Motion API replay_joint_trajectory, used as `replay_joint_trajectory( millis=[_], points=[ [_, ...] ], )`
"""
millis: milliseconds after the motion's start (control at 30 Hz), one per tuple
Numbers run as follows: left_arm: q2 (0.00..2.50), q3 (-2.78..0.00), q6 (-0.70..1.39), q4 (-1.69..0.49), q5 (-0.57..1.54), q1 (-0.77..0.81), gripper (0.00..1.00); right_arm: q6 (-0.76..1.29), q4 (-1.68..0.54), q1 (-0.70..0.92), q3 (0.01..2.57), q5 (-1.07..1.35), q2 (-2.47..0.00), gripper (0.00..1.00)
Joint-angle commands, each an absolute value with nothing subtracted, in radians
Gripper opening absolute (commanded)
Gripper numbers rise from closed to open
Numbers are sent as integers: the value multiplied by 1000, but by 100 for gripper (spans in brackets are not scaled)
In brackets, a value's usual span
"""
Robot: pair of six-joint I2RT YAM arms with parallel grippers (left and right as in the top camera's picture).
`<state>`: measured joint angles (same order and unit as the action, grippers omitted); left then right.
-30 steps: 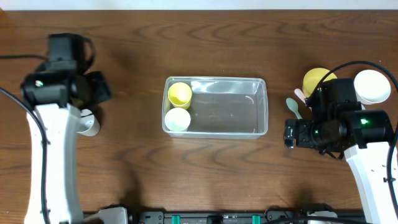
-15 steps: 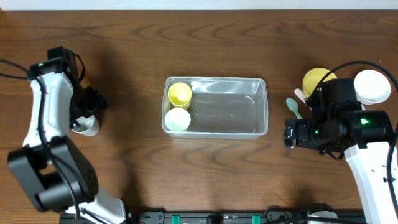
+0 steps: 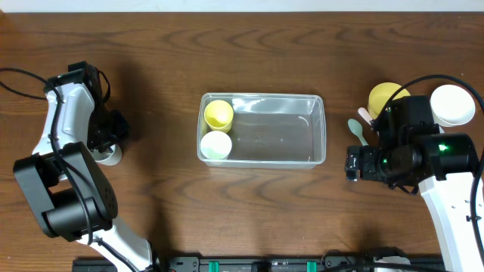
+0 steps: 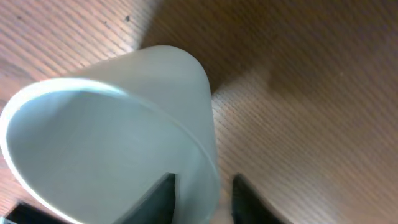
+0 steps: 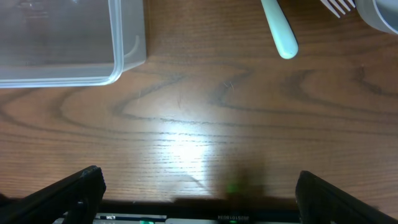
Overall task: Pack container
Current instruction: 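Move the left gripper to the light blue cup and grasp it, then stack the light blue cup onto the yellow cup in the container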
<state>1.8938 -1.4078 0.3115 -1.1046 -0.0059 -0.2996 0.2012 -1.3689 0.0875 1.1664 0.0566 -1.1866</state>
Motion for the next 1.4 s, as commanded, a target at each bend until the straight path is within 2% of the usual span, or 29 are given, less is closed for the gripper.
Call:
replay_joint_trajectory(
  millis=[0,133,567,700,933,1167,1367],
  points=[
    [1895,-1404,308,-1109,-8,-302,15,192,-1373,85,1184,52,-1189,99],
    [1895,-1404,308,-1112,-9,-302,6,192,-1373,85,1184,52,-1189,99],
    [1822,-1439,305,-1195,-7,-252,6,193,-1365,85,1184,52,-1189,99],
    [1699,-1486,290,-1231,-6,-145,6,194,-1350,85,1184,52,-1189,99],
    [1505,-1623,231,-1263,13,186,6,203,-1316,85,1184,53,-1189,99],
    [1561,-1846,229,-1288,15,477,6,205,-1312,85,1184,53,-1189,99],
    [1720,-1954,222,-1284,20,564,6,205,-1313,85,1184,53,-1189,99]
  ],
)
